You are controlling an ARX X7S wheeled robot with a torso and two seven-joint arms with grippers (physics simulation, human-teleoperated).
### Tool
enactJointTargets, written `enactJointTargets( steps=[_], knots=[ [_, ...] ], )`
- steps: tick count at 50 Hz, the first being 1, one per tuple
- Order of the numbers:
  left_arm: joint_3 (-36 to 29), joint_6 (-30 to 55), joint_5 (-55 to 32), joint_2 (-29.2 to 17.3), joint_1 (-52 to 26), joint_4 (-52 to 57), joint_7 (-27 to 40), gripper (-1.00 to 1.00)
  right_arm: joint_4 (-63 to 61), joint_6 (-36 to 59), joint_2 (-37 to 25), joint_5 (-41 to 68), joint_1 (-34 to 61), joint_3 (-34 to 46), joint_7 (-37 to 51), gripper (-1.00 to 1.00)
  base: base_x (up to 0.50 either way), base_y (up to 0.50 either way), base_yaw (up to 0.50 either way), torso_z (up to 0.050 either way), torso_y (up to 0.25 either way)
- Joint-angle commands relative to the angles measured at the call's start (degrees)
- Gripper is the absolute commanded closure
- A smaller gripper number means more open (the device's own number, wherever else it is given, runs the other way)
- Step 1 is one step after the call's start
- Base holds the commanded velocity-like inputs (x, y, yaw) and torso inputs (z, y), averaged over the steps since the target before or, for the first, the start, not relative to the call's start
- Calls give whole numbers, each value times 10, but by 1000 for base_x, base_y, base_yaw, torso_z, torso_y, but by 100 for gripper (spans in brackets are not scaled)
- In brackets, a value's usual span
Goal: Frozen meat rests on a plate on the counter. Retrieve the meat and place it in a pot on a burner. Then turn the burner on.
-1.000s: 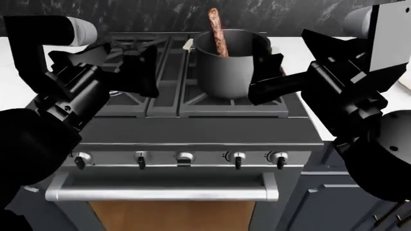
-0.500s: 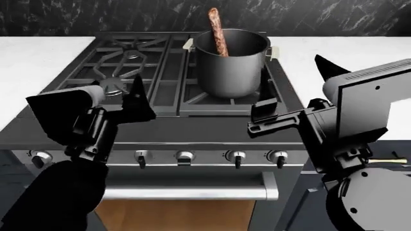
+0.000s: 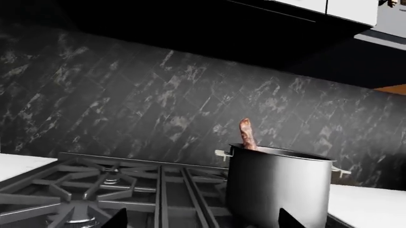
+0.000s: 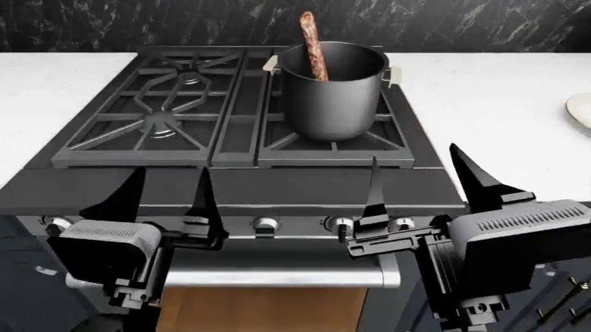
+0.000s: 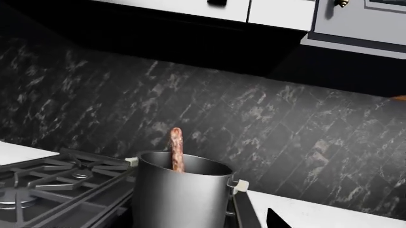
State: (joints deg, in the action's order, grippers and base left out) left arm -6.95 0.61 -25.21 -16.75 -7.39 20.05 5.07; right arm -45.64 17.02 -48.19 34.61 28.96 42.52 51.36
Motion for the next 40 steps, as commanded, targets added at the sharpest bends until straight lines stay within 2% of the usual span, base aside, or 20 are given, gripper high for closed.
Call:
enactJointTargets(
  steps=[1, 8, 40],
  knots=[
    [-13, -68, 42, -1, 41, -33, -30, -100, 13, -71, -2, -50, -71, 11, 12, -100, 0, 0, 0, 0, 0],
    [-16, -79, 60, 0, 40, -50, -26, -100, 28, -101, -6, -52, -91, 6, 10, -100, 0, 0, 0, -3, 0],
    [-14, -91, 45, 1, 45, -56, -18, -100, 49, -129, -8, -42, -111, -5, 10, -100, 0, 0, 0, -50, 0]
  ],
)
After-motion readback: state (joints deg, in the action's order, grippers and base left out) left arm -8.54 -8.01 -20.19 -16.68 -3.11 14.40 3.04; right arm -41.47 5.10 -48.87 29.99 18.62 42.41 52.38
